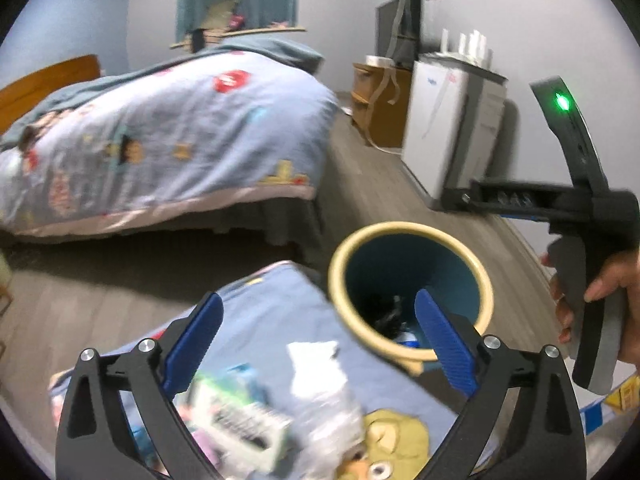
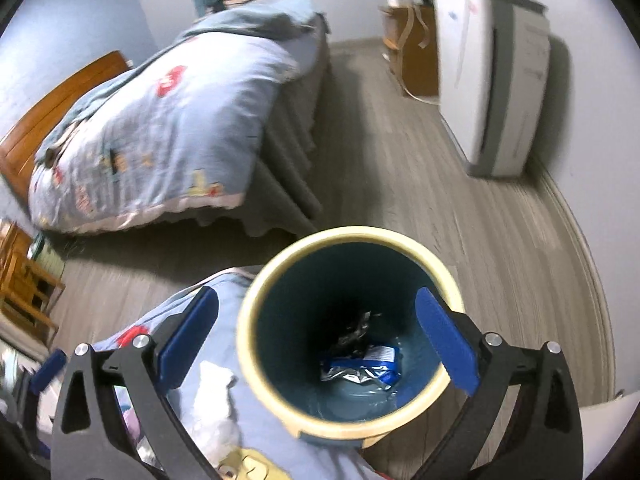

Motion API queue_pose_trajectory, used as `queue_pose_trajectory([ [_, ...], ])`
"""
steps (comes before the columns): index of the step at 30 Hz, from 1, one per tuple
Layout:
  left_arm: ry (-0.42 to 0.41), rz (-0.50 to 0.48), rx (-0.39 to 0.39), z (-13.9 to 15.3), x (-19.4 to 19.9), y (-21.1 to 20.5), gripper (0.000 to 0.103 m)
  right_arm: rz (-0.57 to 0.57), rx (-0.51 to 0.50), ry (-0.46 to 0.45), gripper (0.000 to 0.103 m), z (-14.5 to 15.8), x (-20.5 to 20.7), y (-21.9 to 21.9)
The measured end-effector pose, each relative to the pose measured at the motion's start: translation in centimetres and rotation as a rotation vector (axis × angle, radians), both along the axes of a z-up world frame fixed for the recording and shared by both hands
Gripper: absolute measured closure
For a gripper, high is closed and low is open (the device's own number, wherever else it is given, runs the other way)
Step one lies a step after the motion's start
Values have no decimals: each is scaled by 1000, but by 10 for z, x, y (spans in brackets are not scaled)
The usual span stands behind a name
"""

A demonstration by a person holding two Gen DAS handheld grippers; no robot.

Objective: Collect trash
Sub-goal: 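Move both open grippers back toward the remaining trash on the cushion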

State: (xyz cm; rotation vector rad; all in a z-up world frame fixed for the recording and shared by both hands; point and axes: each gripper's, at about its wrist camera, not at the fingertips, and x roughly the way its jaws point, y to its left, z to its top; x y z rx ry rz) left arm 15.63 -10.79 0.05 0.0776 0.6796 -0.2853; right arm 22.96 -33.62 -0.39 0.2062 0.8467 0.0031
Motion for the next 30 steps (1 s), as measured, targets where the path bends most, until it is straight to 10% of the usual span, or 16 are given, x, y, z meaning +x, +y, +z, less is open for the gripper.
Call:
queue_pose_trajectory([
  [14, -19, 259, -48, 16, -72, 136, 5, 133, 6, -57, 6, 26, -40, 80],
  [30, 140, 387, 57, -47, -66, 205, 5, 74, -1, 213, 6, -71, -55, 131],
])
